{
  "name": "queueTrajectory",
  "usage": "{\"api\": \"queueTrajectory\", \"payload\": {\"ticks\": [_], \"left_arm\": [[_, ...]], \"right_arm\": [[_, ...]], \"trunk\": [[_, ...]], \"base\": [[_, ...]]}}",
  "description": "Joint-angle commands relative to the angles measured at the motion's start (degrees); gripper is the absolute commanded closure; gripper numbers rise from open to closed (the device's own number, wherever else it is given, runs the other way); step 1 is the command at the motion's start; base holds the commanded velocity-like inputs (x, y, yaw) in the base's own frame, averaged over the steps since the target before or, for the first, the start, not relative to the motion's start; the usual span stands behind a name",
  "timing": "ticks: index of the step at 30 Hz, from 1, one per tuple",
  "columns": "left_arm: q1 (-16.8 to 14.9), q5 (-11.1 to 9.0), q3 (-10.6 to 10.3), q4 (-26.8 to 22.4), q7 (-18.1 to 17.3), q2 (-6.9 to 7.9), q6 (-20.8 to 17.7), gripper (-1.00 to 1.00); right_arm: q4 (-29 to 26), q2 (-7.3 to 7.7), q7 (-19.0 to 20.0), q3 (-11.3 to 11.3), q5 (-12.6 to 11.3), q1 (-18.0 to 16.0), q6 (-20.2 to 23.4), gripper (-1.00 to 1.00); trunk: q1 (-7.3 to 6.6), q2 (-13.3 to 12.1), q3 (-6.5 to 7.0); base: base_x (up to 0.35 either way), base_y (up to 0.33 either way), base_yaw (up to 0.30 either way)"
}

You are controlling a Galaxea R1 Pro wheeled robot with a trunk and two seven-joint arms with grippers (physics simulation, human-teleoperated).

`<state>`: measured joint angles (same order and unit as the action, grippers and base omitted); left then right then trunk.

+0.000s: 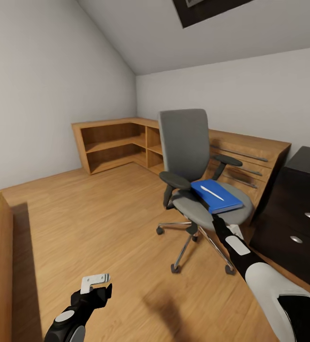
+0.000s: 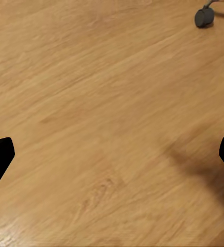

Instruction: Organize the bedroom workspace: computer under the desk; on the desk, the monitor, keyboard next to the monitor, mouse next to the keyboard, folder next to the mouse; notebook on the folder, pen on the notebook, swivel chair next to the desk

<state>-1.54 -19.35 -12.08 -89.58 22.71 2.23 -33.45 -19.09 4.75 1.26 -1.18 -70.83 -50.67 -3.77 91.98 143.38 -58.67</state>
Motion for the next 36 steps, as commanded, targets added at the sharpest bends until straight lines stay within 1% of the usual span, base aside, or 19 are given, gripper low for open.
{"api": "queueTrajectory", "payload": {"ticks": [1, 15, 20, 27, 36], "left_arm": [[-0.04, -0.60, -0.15, -0.07, 0.58, 0.06, -0.12, -1.00], [-0.04, -0.60, -0.19, -0.07, 0.58, 0.06, -0.12, -1.00], [-0.04, -0.60, -0.22, -0.07, 0.58, 0.06, -0.12, -1.00], [-0.04, -0.60, -0.18, -0.07, 0.58, 0.06, -0.12, -1.00], [-0.04, -0.67, -0.14, -0.01, 0.63, 0.06, -0.12, -1.00]], "right_arm": [[0.03, 0.01, 0.15, -0.14, -0.54, -0.04, -0.19, -1.00], [0.02, 0.00, 0.16, -0.14, -0.54, -0.04, -0.27, -1.00], [0.10, 0.00, 0.25, -0.14, -0.54, -0.04, -0.28, -1.00], [0.11, 0.07, 0.64, -0.14, -0.54, -0.04, -0.36, -1.00], [0.13, 0.08, 0.67, -0.13, -0.54, -0.04, -0.36, -1.00]], "trunk": [[0.00, 0.02, -0.05], [0.00, 0.02, -0.05], [0.00, 0.02, -0.05], [0.00, 0.02, -0.05], [0.00, 0.02, -0.05]], "base": [[0.149, -0.113, 0.000], [0.214, -0.217, 0.000], [0.025, -0.064, 0.000], [0.001, -0.258, 0.000], [0.000, -0.032, 0.000]]}}
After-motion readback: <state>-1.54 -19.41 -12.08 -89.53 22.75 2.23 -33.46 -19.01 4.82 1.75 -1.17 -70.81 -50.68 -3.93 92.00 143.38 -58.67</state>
